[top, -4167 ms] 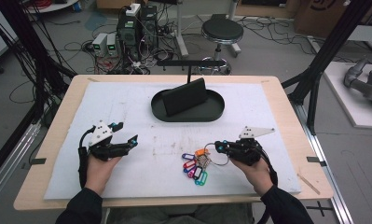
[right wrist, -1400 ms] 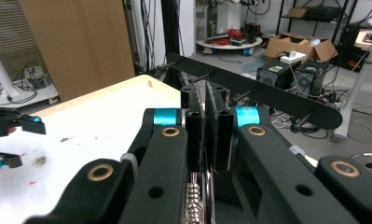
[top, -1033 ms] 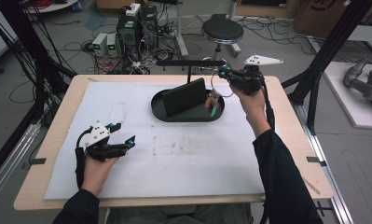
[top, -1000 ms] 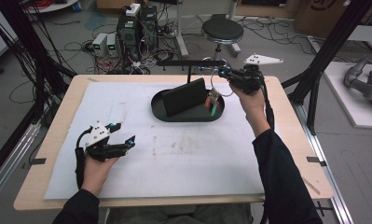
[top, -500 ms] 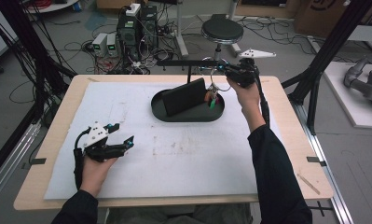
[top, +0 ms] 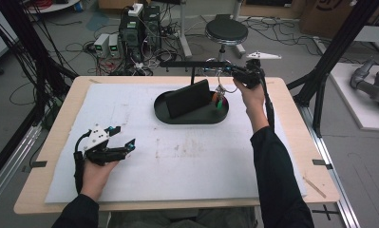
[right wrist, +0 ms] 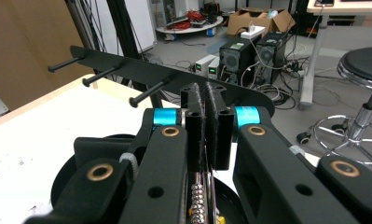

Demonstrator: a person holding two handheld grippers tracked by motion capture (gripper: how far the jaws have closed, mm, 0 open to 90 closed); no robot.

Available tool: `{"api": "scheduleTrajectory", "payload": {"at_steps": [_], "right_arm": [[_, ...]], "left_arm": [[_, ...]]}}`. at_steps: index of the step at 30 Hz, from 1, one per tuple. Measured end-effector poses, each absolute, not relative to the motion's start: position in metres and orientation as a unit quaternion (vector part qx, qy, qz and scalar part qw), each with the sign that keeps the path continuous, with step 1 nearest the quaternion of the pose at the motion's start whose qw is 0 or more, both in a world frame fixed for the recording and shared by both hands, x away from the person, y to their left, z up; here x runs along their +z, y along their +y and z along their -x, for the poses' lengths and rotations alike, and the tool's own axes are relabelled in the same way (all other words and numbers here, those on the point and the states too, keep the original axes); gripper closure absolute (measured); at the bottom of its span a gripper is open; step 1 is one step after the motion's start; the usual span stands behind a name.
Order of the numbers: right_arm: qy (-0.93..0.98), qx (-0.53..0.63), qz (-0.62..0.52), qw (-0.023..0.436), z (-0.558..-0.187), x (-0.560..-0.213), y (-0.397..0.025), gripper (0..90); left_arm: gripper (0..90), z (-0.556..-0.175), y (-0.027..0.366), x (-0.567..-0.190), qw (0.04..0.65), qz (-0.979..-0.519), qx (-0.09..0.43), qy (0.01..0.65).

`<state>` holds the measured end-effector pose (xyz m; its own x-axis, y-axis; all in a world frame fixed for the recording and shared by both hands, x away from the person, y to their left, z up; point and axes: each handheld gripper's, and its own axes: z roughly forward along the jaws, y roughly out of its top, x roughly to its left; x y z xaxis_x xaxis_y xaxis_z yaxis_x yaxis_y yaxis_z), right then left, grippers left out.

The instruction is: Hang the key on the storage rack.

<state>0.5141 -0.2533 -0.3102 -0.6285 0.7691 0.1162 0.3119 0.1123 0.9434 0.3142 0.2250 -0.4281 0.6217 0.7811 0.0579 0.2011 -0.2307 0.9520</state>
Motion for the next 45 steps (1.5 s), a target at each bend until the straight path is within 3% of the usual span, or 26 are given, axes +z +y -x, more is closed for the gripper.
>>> {"api": "scheduleTrajectory", "payload": {"at_steps": [19, 25, 31, 34, 41, 45], "right_arm": [[0.713, 0.547, -0.380, 0.217, -0.521, -0.317, -0.253, 86.4], [0.716, 0.530, -0.387, 0.239, -0.518, -0.315, -0.256, 83.6], [0.722, 0.508, -0.393, 0.259, -0.511, -0.310, -0.260, 73.6], [0.733, 0.486, -0.384, 0.283, -0.502, -0.303, -0.260, 62.2], [0.732, 0.483, -0.369, 0.308, -0.463, -0.280, -0.272, 53.3], [0.728, 0.497, -0.365, 0.301, -0.436, -0.276, -0.283, 47.0]], "left_arm": [[24.9, -0.312, 0.227, -0.429, 0.521, -0.736, 0.276, 0.332], [24.9, -0.312, 0.226, -0.430, 0.521, -0.737, 0.275, 0.330], [24.9, -0.313, 0.224, -0.429, 0.520, -0.740, 0.276, 0.327], [24.9, -0.314, 0.223, -0.428, 0.518, -0.742, 0.277, 0.324], [24.9, -0.317, 0.221, -0.425, 0.520, -0.741, 0.277, 0.322], [24.9, -0.318, 0.221, -0.422, 0.522, -0.739, 0.279, 0.321]]}}
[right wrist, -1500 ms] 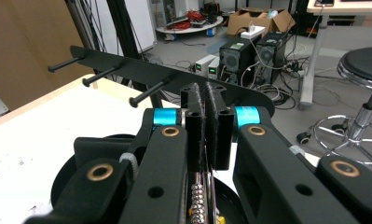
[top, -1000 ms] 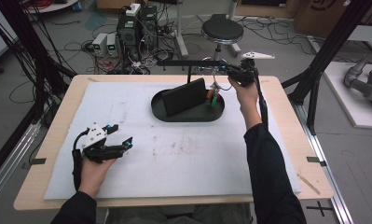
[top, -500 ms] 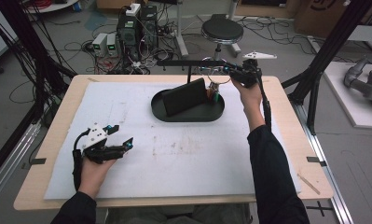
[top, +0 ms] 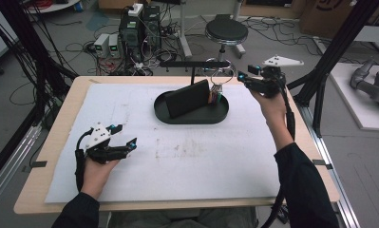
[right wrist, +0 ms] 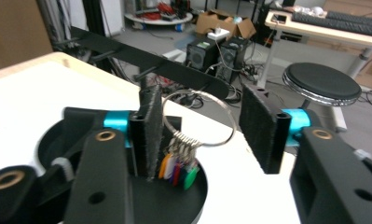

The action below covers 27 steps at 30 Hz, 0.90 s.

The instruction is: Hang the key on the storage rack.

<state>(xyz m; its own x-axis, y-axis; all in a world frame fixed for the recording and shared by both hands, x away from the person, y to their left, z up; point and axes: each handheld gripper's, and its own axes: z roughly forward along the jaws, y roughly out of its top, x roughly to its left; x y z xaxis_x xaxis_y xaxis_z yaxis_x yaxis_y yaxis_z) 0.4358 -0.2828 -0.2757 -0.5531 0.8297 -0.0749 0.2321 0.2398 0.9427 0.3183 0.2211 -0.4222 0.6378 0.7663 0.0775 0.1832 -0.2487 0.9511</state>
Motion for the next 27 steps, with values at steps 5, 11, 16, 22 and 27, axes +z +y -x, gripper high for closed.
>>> {"api": "scheduleTrajectory", "payload": {"at_steps": [5, 11, 16, 22, 27], "right_arm": [[0.717, 0.515, -0.371, 0.288, -0.404, -0.280, -0.295, 34.3], [0.706, 0.539, -0.373, 0.267, -0.375, -0.299, -0.308, 28.3], [0.698, 0.549, -0.382, 0.255, -0.355, -0.323, -0.315, 25.3], [0.695, 0.544, -0.392, 0.259, -0.340, -0.354, -0.324, 25.6], [0.692, 0.532, -0.417, 0.254, -0.337, -0.378, -0.335, 25.9]], "left_arm": [[24.9, -0.319, 0.220, -0.420, 0.523, -0.739, 0.281, 0.318], [24.9, -0.317, 0.221, -0.419, 0.523, -0.738, 0.285, 0.318], [24.9, -0.316, 0.225, -0.419, 0.522, -0.735, 0.290, 0.322], [24.9, -0.314, 0.228, -0.420, 0.519, -0.733, 0.295, 0.326], [24.9, -0.313, 0.229, -0.420, 0.515, -0.735, 0.297, 0.327]]}}
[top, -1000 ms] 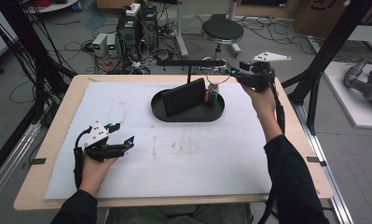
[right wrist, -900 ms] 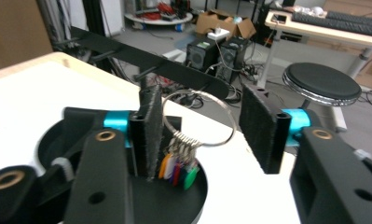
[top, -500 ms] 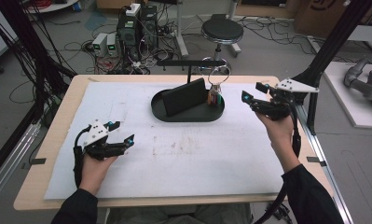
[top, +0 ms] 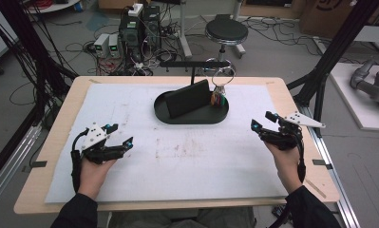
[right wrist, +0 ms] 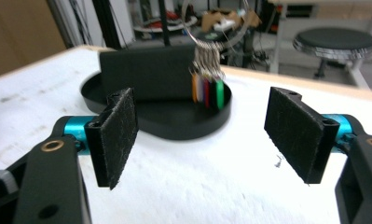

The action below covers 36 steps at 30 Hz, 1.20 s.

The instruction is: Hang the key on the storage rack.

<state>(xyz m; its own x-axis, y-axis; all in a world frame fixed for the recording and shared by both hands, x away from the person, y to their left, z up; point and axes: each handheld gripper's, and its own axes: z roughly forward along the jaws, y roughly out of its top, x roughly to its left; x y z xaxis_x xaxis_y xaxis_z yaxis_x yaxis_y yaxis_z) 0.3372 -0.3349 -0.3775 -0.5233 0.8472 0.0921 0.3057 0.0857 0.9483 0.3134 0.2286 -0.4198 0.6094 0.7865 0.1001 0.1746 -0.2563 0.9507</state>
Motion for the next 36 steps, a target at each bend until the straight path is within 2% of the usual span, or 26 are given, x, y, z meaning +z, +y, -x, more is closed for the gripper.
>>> {"api": "scheduleTrajectory", "payload": {"at_steps": [10, 20, 36], "right_arm": [[0.694, 0.513, -0.435, 0.258, -0.335, -0.391, -0.342, 24.7], [0.699, 0.495, -0.439, 0.272, -0.338, -0.396, -0.348, 24.6], [0.698, 0.494, -0.441, 0.270, -0.340, -0.398, -0.352, 24.3]], "left_arm": [[24.9, -0.316, 0.224, -0.421, 0.508, -0.740, 0.302, 0.322], [24.9, -0.318, 0.222, -0.422, 0.499, -0.745, 0.302, 0.325], [24.9, -0.319, 0.221, -0.422, 0.496, -0.746, 0.299, 0.329]]}}
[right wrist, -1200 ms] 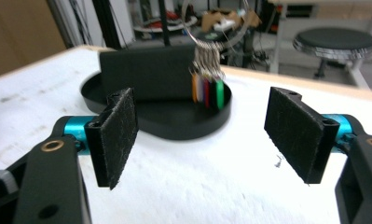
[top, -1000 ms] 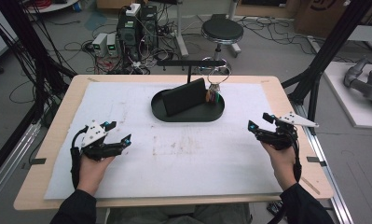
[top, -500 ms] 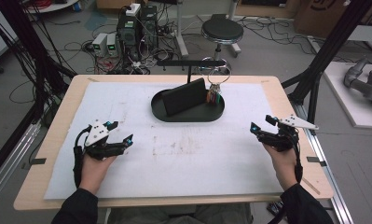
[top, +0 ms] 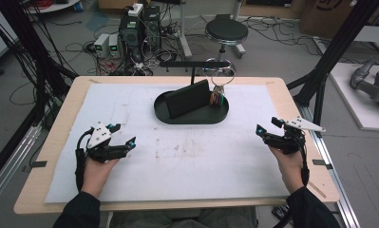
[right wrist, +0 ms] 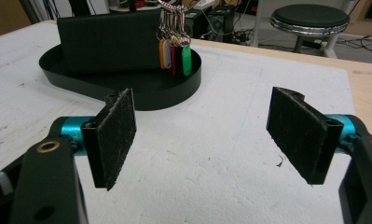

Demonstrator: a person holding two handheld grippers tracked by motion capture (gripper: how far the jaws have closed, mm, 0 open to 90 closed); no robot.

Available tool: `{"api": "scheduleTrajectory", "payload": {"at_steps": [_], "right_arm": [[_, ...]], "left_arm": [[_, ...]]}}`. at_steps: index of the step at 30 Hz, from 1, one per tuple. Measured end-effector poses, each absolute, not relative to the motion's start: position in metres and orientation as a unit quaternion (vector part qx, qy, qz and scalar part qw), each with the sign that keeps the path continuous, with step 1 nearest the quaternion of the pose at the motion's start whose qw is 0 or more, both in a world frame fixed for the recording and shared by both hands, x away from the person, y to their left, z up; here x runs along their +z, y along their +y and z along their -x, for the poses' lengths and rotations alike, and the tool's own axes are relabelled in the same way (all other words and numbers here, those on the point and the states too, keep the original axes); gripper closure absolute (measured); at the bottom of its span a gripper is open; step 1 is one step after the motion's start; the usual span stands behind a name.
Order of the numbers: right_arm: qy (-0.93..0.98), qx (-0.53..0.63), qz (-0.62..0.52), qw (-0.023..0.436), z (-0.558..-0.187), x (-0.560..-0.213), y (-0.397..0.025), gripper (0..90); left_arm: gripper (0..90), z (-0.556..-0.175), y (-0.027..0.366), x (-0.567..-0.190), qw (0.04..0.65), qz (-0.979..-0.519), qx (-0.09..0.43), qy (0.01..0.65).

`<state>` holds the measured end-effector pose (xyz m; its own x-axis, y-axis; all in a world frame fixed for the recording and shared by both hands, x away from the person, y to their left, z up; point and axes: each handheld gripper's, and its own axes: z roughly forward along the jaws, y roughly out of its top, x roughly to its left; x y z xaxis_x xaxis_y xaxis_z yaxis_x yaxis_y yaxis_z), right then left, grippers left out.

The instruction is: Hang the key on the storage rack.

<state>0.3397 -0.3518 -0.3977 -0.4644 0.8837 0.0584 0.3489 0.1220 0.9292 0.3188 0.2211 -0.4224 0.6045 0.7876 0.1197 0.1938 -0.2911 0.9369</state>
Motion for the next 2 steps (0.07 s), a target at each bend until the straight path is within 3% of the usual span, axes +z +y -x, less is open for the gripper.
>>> {"api": "scheduleTrajectory", "payload": {"at_steps": [2], "right_arm": [[0.700, 0.494, -0.439, 0.270, -0.3403, -0.3980, -0.3512, 24.2]], "left_arm": [[24.9, -0.3188, 0.2214, -0.4223, 0.495, -0.745, 0.300, 0.330]]}}
